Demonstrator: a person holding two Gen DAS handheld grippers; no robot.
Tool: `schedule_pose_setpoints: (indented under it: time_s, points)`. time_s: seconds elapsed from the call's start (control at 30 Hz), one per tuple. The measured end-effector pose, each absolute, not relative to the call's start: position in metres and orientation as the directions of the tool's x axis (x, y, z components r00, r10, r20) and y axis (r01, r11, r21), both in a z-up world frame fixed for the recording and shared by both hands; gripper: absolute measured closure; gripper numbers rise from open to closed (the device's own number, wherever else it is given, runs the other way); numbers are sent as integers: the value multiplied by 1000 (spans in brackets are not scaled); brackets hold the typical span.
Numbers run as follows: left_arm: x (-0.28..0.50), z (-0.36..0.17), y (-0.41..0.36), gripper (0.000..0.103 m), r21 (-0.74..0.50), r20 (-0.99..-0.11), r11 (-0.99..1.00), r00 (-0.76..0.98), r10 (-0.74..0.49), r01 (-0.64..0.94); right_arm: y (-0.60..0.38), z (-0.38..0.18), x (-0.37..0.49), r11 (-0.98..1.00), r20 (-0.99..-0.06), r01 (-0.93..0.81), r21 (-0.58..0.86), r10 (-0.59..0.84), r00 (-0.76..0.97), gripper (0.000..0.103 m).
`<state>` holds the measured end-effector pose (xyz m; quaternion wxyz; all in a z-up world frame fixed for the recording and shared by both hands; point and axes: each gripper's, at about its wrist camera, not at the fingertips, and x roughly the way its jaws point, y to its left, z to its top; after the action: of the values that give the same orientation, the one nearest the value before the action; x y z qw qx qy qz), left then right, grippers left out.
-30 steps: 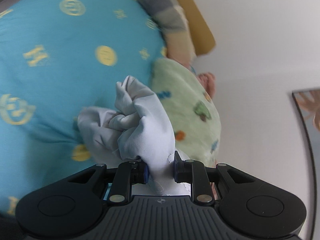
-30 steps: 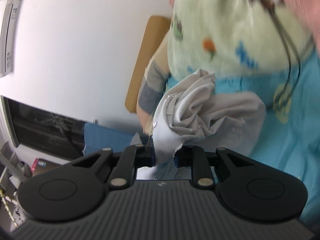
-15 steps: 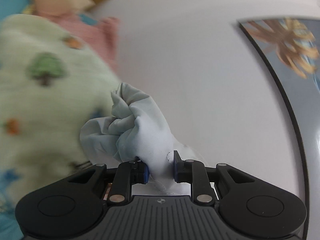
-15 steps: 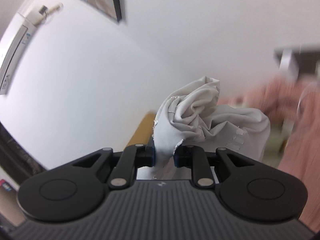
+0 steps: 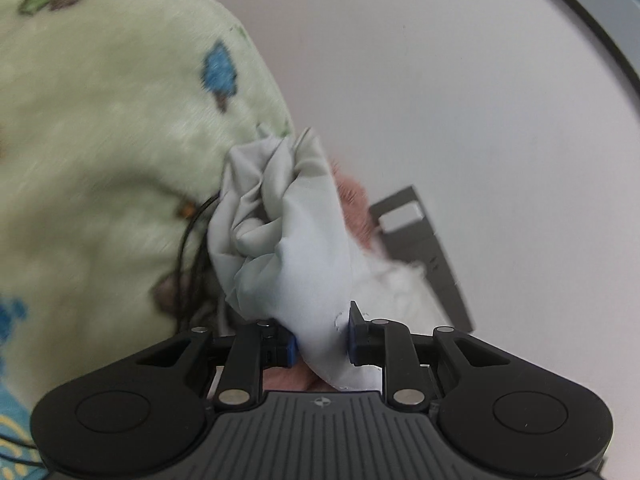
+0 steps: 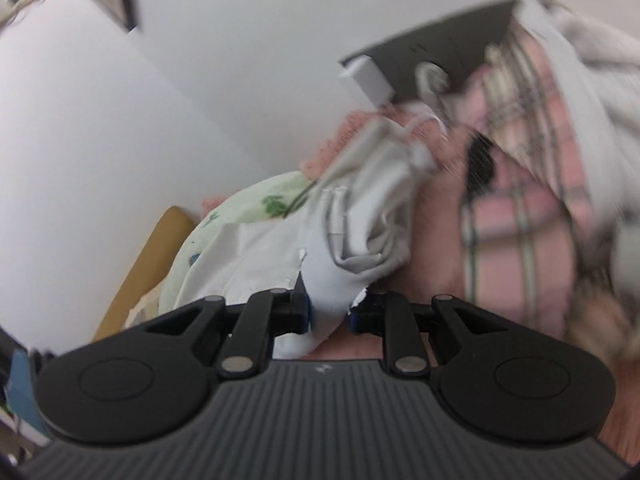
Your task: Fold clothes
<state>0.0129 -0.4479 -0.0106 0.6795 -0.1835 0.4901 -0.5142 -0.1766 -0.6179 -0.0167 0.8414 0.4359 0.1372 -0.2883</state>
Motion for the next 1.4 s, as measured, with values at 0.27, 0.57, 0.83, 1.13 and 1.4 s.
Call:
schedule_pose_setpoints:
  time_s: [0.27, 0.57, 0.83, 1.13, 1.4]
  points:
    - [-20, 40, -431, 18, -546, -605, 505, 102, -790, 668, -589, 16, -182, 434, -611, 703, 563, -354, 708, 58]
    - [-87, 150, -357, 0, -358, -526, 500, 272, -806, 789, -514, 103, -207, 636, -540, 648, 419, -399, 741, 20]
    - [-146, 215, -271, 0, -192, -443, 572, 450, -776, 797, -446, 152, -242, 726, -440, 615, 308, -465, 768, 20]
    - [-205, 234, -182, 0, -85, -322, 618, 566, -759, 781, -373, 157, -275, 788, -329, 574, 223, -493, 806, 20]
    - [-244, 217, -132, 0, -49, -241, 618, 591, -770, 785, -323, 143, -289, 811, -250, 567, 142, -525, 813, 20]
